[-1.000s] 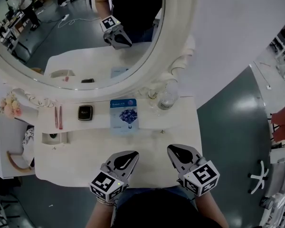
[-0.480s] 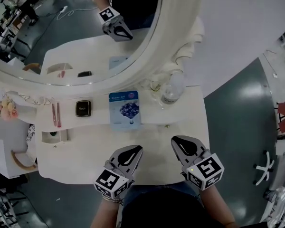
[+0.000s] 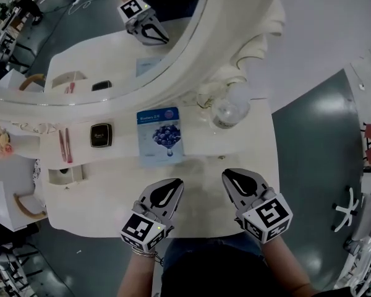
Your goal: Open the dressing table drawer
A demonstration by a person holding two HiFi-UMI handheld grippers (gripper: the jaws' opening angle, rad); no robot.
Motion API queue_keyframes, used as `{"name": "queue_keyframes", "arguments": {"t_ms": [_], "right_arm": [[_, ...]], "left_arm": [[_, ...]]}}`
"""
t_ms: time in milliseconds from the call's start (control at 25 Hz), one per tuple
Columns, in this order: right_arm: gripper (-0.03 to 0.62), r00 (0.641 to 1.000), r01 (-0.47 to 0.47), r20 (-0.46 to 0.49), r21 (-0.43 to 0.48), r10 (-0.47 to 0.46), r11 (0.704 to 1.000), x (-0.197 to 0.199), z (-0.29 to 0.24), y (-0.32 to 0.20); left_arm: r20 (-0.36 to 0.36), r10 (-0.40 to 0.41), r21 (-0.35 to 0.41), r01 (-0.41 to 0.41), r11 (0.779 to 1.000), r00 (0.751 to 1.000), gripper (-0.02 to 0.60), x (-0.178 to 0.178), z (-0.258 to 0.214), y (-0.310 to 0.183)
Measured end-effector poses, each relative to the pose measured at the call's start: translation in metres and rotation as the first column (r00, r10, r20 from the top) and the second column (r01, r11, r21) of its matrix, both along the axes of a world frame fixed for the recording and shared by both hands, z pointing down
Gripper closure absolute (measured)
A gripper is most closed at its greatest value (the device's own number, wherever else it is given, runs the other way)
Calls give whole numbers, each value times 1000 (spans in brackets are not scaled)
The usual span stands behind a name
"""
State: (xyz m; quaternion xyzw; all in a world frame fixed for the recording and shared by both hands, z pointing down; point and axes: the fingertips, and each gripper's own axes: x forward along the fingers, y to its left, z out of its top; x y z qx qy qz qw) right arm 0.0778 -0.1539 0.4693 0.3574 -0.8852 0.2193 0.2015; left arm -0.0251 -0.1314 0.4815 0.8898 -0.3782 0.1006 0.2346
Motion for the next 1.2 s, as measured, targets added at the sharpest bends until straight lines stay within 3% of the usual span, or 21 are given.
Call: {"name": "queue_keyframes", "arguments": {"t_ms": [520, 680, 1200], "right_arm": [[570, 1000, 3, -21, -48, -4, 999, -6, 28, -14], [490, 999, 7, -38, -65, -9, 998, -7, 37, -18], [457, 996, -59, -65, -75, 54, 995, -2, 52, -34]], "left_arm": [[9, -11, -15, 11, 1000, 1000, 561, 1, 17, -16], [10, -12, -22, 12, 1000, 1000, 561, 1, 19, -18], [23, -44, -42, 45, 998, 999, 561, -7, 29, -25]]}}
